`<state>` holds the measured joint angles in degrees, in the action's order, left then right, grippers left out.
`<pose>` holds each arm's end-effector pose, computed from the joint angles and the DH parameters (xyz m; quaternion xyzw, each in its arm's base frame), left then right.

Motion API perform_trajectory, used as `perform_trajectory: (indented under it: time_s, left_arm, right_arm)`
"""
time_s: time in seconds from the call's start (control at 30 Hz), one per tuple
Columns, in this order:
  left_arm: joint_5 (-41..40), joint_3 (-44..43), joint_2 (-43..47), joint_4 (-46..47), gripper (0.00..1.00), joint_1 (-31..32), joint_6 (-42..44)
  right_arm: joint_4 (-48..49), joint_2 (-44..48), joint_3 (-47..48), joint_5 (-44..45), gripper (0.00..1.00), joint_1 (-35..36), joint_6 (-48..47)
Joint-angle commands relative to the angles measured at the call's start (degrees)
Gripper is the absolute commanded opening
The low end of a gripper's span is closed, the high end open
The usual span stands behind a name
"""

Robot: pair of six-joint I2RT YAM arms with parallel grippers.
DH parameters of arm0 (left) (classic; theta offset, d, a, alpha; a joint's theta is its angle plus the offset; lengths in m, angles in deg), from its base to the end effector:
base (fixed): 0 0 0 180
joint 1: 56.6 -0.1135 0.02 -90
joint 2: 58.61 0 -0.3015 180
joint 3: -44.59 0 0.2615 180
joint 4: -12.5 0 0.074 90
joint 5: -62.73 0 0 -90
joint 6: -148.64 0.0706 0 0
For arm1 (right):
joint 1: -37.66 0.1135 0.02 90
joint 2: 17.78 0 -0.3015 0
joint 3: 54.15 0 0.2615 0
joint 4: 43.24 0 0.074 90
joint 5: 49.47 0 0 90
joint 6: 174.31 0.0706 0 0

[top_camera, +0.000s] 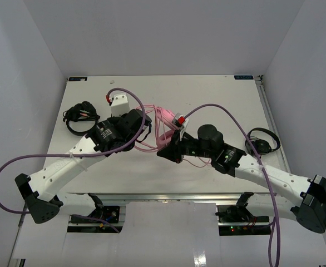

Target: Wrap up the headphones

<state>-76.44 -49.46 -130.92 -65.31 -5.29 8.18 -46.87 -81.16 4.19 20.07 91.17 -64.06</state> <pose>0.1907 -0.1527 0.3979 -0.1149 0.8706 0.0452 0.4761 0.1490 0.2430 0.3389 -0.3245 0.6821 0.4926 0.4321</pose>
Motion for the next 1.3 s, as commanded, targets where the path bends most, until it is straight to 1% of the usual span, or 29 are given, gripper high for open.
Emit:
perform_trajectory:
  time_s: [0.0,0.23,0.37,0.57,0.8,1.03,1.27]
  left_arm:
    - [-4.0,-0.4,4.4,5.4,0.0,-1.2,-6.1]
    - [-4.8,-1.3,6.6,4.4,0.0,-1.4,-8.5]
    - [-4.5,-1.3,8.8,5.3,0.0,-1.4,-8.9]
    - [-4.8,-0.5,11.0,5.2,0.0,-1.4,-10.0]
    - [-4.5,0.3,12.9,5.8,0.0,-1.4,-11.0]
    - [-4.9,2.2,16.4,7.3,0.0,-1.4,-12.3]
    - [-4.4,4.5,20.0,10.3,0.0,-1.4,-12.7]
  right_arm:
    - [3.4,-0.8,-1.1,4.0,0.09,4.1,0.7]
    - [5.0,-0.5,-3.3,14.6,0.09,8.9,0.8]
    - [4.9,-1.3,-3.7,23.3,0.09,12.2,0.2]
    - [4.8,-3.0,-3.5,31.5,0.09,16.0,-1.2]
    - [8.6,-4.1,-5.9,40.4,0.08,18.7,-2.1]
    - [12.6,-4.8,-8.7,44.3,0.08,20.0,-2.0]
    - [14.5,-7.7,-9.7,47.2,0.08,21.0,-2.3]
